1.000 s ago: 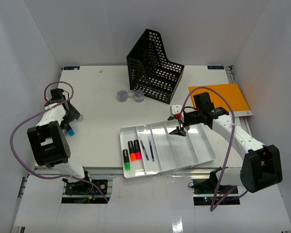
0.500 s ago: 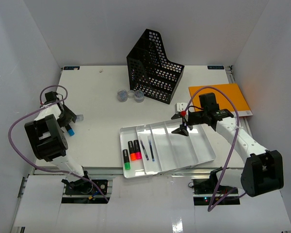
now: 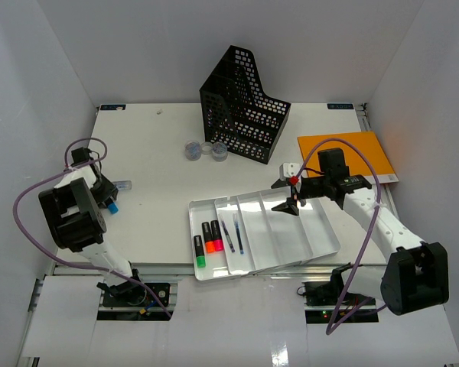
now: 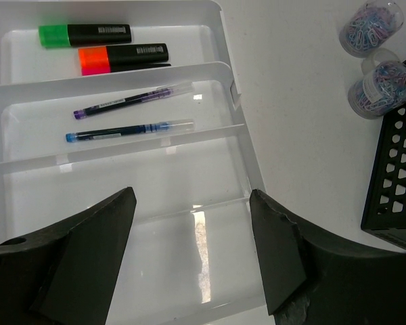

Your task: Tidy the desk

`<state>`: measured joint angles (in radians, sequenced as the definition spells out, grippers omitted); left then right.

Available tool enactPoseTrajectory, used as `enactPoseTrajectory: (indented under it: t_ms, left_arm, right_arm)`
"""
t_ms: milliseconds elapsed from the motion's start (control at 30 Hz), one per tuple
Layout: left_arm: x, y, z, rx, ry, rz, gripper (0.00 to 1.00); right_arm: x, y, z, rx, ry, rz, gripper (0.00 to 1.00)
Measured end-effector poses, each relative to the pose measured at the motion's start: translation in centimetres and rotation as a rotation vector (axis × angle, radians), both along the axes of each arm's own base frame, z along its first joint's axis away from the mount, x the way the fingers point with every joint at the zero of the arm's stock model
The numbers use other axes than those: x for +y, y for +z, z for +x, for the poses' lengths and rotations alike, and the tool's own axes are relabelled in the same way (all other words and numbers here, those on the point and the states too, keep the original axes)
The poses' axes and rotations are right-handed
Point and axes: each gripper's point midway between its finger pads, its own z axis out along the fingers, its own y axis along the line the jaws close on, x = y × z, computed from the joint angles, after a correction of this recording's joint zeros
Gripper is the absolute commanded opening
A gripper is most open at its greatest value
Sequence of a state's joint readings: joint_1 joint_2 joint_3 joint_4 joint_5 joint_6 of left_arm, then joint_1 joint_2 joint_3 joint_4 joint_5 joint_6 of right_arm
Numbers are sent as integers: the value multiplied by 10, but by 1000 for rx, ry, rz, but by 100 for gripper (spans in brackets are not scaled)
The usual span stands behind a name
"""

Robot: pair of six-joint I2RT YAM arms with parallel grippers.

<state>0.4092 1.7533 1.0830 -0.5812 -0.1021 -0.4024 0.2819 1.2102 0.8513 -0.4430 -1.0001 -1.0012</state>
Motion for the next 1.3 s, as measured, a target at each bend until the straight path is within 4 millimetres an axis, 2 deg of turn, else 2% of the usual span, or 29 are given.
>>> enactPoseTrajectory:
  t_ms: [167, 333, 433, 533, 700, 767, 833, 967, 1067, 1300]
  left_arm:
    - [-6, 2, -3, -25, -2, -21, 18]
    - [-35, 5, -16, -59, -22, -127, 11]
    - [-61, 18, -28, -117, -40, -217, 10]
    - [-90, 43, -32, -217, -86, -283, 9]
    - [-152, 95, -39, -410, -254, -384, 9]
    - [-178, 105, -45, -445, -327, -433, 9]
    - [-206, 106, -58, -451, -400, -491, 9]
    - [-258, 96, -98, -383, -531, -612, 9]
    - [-279, 92, -117, -336, -574, -657, 9]
    - [-319, 83, -141, -241, -683, -666, 11]
  right_arm:
    - [-1, 1, -5, -1, 5, 17, 75]
    - [-1, 4, -8, -6, 14, 32, 75]
    - [-1, 7, -11, -11, 20, 41, 75]
    - [-1, 10, -12, -22, 22, 47, 75]
    - [-1, 14, -14, -32, 27, 55, 75]
    - [-1, 13, -15, -29, 29, 55, 75]
    - [-1, 10, -16, -22, 28, 54, 75]
    - [-2, 4, -19, -7, 29, 49, 75]
    - [-2, 3, -19, -6, 28, 47, 75]
    - [-3, -1, -18, -4, 20, 38, 76]
